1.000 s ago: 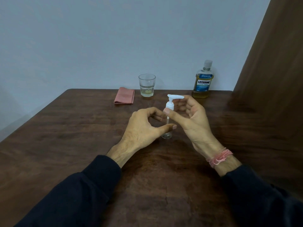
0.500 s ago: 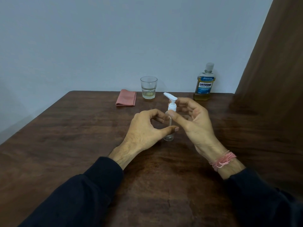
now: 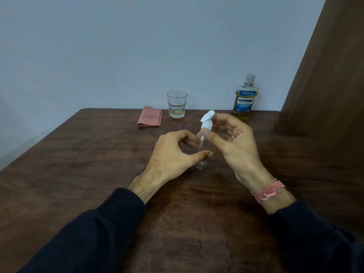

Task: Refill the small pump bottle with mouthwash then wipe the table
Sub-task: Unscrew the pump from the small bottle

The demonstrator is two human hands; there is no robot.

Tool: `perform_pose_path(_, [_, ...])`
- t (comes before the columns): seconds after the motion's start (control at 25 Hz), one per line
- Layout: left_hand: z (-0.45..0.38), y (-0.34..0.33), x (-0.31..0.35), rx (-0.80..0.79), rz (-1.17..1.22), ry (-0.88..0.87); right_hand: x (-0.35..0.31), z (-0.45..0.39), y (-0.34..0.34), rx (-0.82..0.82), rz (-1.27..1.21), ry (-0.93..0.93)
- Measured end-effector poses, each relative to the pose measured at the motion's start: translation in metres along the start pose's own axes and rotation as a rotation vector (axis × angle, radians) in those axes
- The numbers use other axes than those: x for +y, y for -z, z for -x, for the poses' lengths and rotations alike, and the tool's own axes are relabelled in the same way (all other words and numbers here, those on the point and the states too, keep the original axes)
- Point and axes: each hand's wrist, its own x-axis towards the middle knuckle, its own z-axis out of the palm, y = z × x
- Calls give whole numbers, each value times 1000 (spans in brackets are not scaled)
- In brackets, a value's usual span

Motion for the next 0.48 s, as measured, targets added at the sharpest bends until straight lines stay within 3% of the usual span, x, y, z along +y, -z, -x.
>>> perform_pose_path(0.24, [-2,-1,-4,20,10,15,-14,-8,9,91,-186,58])
perform_pose_path(0.48, [-1,-5,-3,15,-3,-25,-17,-12,32,225,-419,-39])
